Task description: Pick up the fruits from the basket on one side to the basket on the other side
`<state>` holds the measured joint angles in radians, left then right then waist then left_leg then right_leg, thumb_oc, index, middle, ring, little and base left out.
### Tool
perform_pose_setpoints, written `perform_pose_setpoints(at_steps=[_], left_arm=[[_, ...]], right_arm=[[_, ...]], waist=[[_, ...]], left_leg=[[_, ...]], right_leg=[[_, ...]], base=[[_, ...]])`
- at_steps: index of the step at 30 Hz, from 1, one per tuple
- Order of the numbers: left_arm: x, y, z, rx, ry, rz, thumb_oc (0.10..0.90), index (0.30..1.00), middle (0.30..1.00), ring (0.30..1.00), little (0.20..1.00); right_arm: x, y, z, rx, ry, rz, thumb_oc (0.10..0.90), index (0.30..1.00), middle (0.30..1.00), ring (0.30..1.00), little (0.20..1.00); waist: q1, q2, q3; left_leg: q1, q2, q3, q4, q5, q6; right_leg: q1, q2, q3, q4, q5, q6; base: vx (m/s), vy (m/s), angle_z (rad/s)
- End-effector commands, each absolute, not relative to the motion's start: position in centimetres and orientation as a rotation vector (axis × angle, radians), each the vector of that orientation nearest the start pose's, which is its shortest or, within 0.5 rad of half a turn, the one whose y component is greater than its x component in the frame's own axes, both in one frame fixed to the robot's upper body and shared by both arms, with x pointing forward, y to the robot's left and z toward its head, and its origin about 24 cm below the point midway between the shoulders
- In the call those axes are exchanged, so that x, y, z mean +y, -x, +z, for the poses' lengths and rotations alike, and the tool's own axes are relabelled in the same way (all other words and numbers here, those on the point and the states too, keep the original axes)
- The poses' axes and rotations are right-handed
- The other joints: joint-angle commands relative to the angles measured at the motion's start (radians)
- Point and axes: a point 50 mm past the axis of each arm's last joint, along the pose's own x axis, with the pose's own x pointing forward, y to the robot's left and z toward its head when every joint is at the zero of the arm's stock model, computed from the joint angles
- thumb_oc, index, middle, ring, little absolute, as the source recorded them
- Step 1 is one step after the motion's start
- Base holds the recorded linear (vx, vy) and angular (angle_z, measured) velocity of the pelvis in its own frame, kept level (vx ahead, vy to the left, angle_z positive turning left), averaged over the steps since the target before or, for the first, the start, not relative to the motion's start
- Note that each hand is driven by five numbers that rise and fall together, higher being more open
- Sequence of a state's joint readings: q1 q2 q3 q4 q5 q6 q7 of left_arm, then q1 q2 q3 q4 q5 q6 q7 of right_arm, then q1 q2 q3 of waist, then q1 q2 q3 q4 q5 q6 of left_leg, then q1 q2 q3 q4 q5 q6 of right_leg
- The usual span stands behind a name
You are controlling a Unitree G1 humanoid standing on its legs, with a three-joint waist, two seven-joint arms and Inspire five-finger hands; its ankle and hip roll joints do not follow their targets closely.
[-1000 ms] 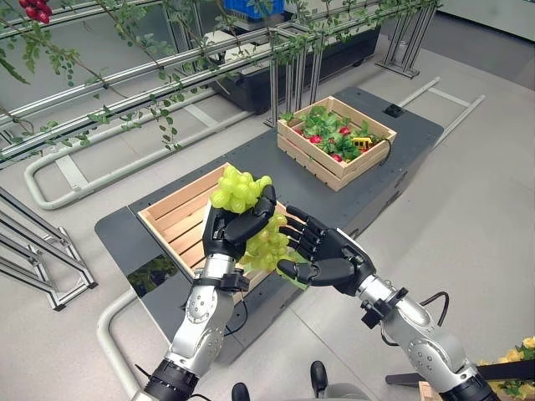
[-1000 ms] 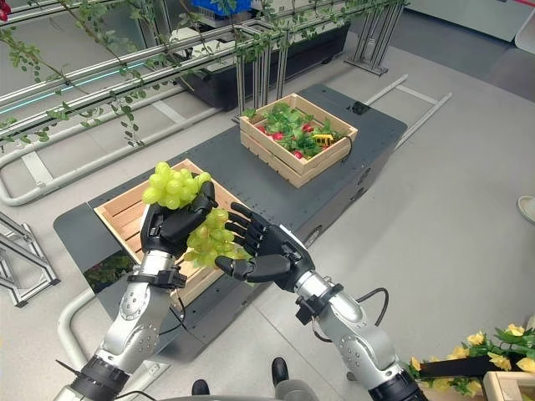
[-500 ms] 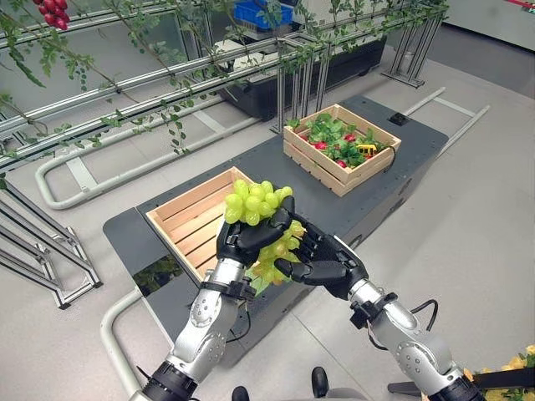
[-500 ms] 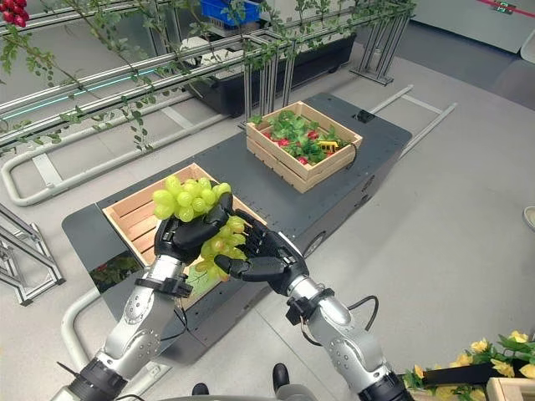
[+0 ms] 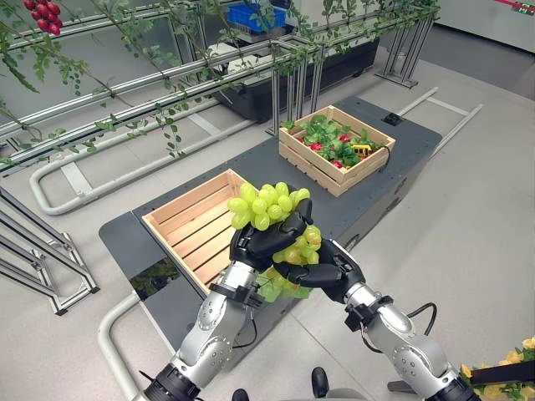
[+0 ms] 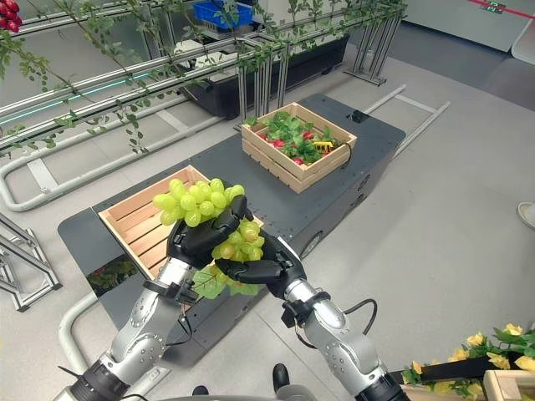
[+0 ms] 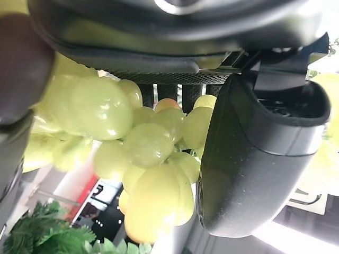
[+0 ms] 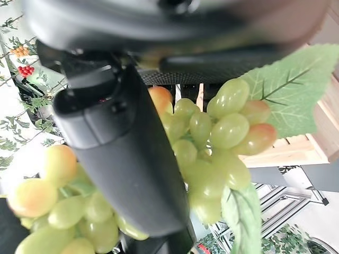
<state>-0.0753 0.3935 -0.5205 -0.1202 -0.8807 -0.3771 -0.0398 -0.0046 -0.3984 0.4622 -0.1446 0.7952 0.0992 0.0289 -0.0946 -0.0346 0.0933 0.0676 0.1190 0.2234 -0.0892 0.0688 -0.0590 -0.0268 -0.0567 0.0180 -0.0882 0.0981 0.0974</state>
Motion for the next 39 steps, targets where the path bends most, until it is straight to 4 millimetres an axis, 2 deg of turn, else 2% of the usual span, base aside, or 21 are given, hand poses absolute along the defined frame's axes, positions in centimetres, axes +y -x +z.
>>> perform_pose_setpoints(at_steps=[1,8,9,10,11,13,14,16,18,19,21,24,27,31,32,35,36,38,39], left_arm=[[9.0,-23.3,14.3,-0.519,0.677,-0.654,0.4,0.3,0.3,0.3,0.3],[8.8,-23.4,13.8,-0.484,0.633,-0.632,0.4,0.3,0.3,0.3,0.3],[9.0,-23.4,13.7,-0.481,0.627,-0.62,0.552,0.528,0.528,0.528,0.528],[9.2,-23.5,13.5,-0.473,0.623,-0.605,0.731,0.796,0.796,0.796,0.796],[9.3,-23.5,13.4,-0.465,0.624,-0.591,0.8,0.9,0.9,0.9,0.9],[9.8,-23.6,12.9,-0.458,0.597,-0.529,0.8,0.9,0.9,0.9,0.9],[9.9,-23.6,12.9,-0.458,0.596,-0.525,0.8,0.9,0.9,0.9,0.9],[11.0,-23.6,12.3,-0.465,0.549,-0.424,0.8,0.9,0.9,0.9,0.9],[12.2,-23.5,11.9,-0.472,0.517,-0.338,0.8,0.9,0.9,0.9,0.9],[12.9,-23.4,11.8,-0.473,0.508,-0.293,0.8,0.9,0.9,0.9,0.9],[14.9,-23.7,11.3,-0.482,0.426,-0.176,0.8,0.9,0.9,0.9,0.9],[16.2,-23.8,10.6,-0.459,0.417,-0.117,0.8,0.9,0.9,0.9,0.9],[17.0,-23.5,10.5,-0.47,0.415,-0.114,0.8,0.9,0.9,0.9,0.9],[17.3,-23.4,11.1,-0.484,0.397,-0.115,0.8,0.9,0.9,0.9,0.9],[17.4,-23.5,11.4,-0.49,0.39,-0.108,0.8,0.9,0.9,0.9,0.9],[17.5,-23.7,11.6,-0.487,0.391,-0.104,0.8,0.9,0.9,0.9,0.9],[17.2,-24.0,11.8,-0.484,0.395,-0.102,0.8,0.9,0.9,0.9,0.9],[17.1,-24.1,11.8,-0.475,0.407,-0.095,0.8,0.9,0.9,0.9,0.9],[17.1,-24.3,11.9,-0.475,0.415,-0.091,0.8,0.9,0.9,0.9,0.9]], right_arm=[[-9.2,-24.0,7.4,0.032,-0.53,0.528,0.4,0.3,0.3,0.3,0.3],[-9.8,-24.1,7.5,-0.001,-0.564,0.489,0.4,0.3,0.3,0.3,0.3],[-10.0,-24.1,7.5,-0.007,-0.569,0.481,0.4,0.3,0.3,0.3,0.3],[-10.1,-24.1,7.5,-0.01,-0.576,0.472,0.4,0.3,0.3,0.3,0.3],[-10.2,-24.1,7.5,-0.013,-0.584,0.466,0.4,0.3,0.3,0.3,0.3],[-10.5,-24.2,7.6,-0.029,-0.609,0.446,0.4,0.3,0.3,0.3,0.3],[-10.5,-24.2,7.6,-0.028,-0.61,0.447,0.4,0.3,0.3,0.3,0.3],[-10.8,-24.2,7.3,-0.033,-0.661,0.438,0.4,0.3,0.3,0.3,0.3],[-11.2,-24.1,7.1,-0.031,-0.715,0.422,0.4,0.3,0.3,0.3,0.3],[-11.4,-24.1,7.1,-0.04,-0.73,0.417,0.4,0.3,0.3,0.3,0.3],[-12.7,-24.5,6.8,-0.079,-0.798,0.328,0.4,0.3,0.3,0.3,0.3],[-13.6,-24.4,6.7,-0.113,-0.815,0.248,0.4,0.3,0.3,0.3,0.3],[-14.7,-23.9,6.4,-0.138,-0.847,0.172,0.4,0.3,0.3,0.3,0.3],[-15.5,-23.6,6.2,-0.157,-0.903,0.119,0.4,0.3,0.3,0.3,0.3],[-15.4,-23.8,6.4,-0.173,-0.902,0.131,0.4,0.3,0.3,0.3,0.3],[-15.3,-23.9,6.8,-0.194,-0.89,0.153,0.4,0.3,0.3,0.3,0.3],[-14.9,-24.2,7.0,-0.204,-0.886,0.177,0.4,0.3,0.3,0.3,0.3],[-14.5,-24.3,7.1,-0.199,-0.88,0.189,0.4,0.3,0.3,0.3,0.3],[-14.0,-24.5,7.1,-0.197,-0.877,0.21,0.4,0.3,0.3,0.3,0.3]], waist=[[-0.001,0.014,-0.086],[0.001,0.016,-0.084],[0.003,0.016,-0.084],[0.006,0.017,-0.083],[0.008,0.017,-0.083],[0.02,0.017,-0.08],[0.021,0.017,-0.08],[0.047,0.016,-0.074],[0.068,0.013,-0.062],[0.076,0.013,-0.056],[0.085,0.01,-0.036],[0.078,0.011,-0.023],[0.062,0.017,0.001],[0.057,0.023,0.021],[0.064,0.026,0.025],[0.075,0.032,0.023],[0.087,0.039,0.019],[0.101,0.039,0.013],[0.116,0.037,0.009]], left_leg=[[-0.016,0.038,-0.057,0.002,0.013,0.004],[-0.02,0.028,-0.075,0.002,0.01,0.01],[-0.022,0.024,-0.086,0.002,0.008,0.012],[-0.023,0.017,-0.099,0.002,0.006,0.016],[-0.024,0.01,-0.109,0.002,0.005,0.02],[-0.032,-0.026,-0.162,0.002,-0.003,0.037],[-0.033,-0.029,-0.167,0.002,-0.003,0.038],[-0.047,-0.107,-0.283,0.002,-0.006,0.067],[-0.045,-0.162,-0.366,0.004,-0.001,0.089],[-0.049,-0.178,-0.385,0.012,-0.003,0.096],[-0.048,-0.193,-0.367,0.024,-0.008,0.105],[-0.044,-0.204,-0.334,0.024,-0.015,0.111],[-0.031,-0.211,-0.285,0.022,-0.026,0.119],[-0.024,-0.214,-0.248,0.022,-0.034,0.121],[-0.023,-0.21,-0.227,0.017,-0.034,0.123],[-0.029,-0.203,-0.198,0.009,-0.026,0.127],[-0.034,-0.198,-0.171,0.007,-0.021,0.134],[-0.041,-0.196,-0.155,0.006,-0.016,0.139],[-0.043,-0.192,-0.138,0.003,-0.016,0.143]], right_leg=[[-0.014,-0.009,-0.047,0.001,0.036,-0.005],[-0.021,0.0,-0.029,0.001,0.036,-0.009],[-0.022,0.002,-0.023,0.001,0.035,-0.01],[-0.023,0.006,-0.015,0.001,0.035,-0.011],[-0.024,0.008,-0.009,0.001,0.036,-0.012],[-0.028,0.018,0.02,0.001,0.037,-0.015],[-0.028,0.019,0.022,0.001,0.037,-0.015],[-0.03,0.032,0.07,0.001,0.051,-0.015],[-0.029,0.038,0.118,0.001,0.067,-0.011],[-0.029,0.039,0.132,0.001,0.073,-0.01],[-0.035,0.028,0.124,0.001,0.088,-0.007],[-0.06,0.004,0.114,0.001,0.116,0.012],[-0.104,-0.024,0.104,0.003,0.155,0.038],[-0.133,-0.039,0.067,0.023,0.174,0.042],[-0.137,-0.043,0.029,0.067,0.163,0.04],[-0.134,-0.044,-0.024,0.135,0.134,0.037],[-0.11,-0.047,-0.078,0.2,0.082,0.032],[-0.092,-0.054,-0.114,0.227,0.063,0.028],[-0.07,-0.069,-0.16,0.248,0.049,0.027]], base=[[0.0,-0.037,-0.01],[0.0,-0.04,-0.01],[0.0,-0.019,-0.05],[0.0,-0.012,-0.13],[-0.01,0.014,-0.18],[-0.02,0.038,-0.22],[-0.03,0.075,-0.41],[-0.04,0.132,-0.82],[-0.05,0.144,-1.03],[-0.1,0.181,-1.55],[-0.15,0.233,-1.45],[-0.13,0.223,-0.37],[-0.11,0.203,-0.04],[-0.09,0.13,-0.21],[-0.08,0.071,-0.48],[-0.11,0.059,-0.87],[-0.1,0.042,-0.52],[-0.07,0.013,-0.65],[-0.05,-0.015,-0.61]])
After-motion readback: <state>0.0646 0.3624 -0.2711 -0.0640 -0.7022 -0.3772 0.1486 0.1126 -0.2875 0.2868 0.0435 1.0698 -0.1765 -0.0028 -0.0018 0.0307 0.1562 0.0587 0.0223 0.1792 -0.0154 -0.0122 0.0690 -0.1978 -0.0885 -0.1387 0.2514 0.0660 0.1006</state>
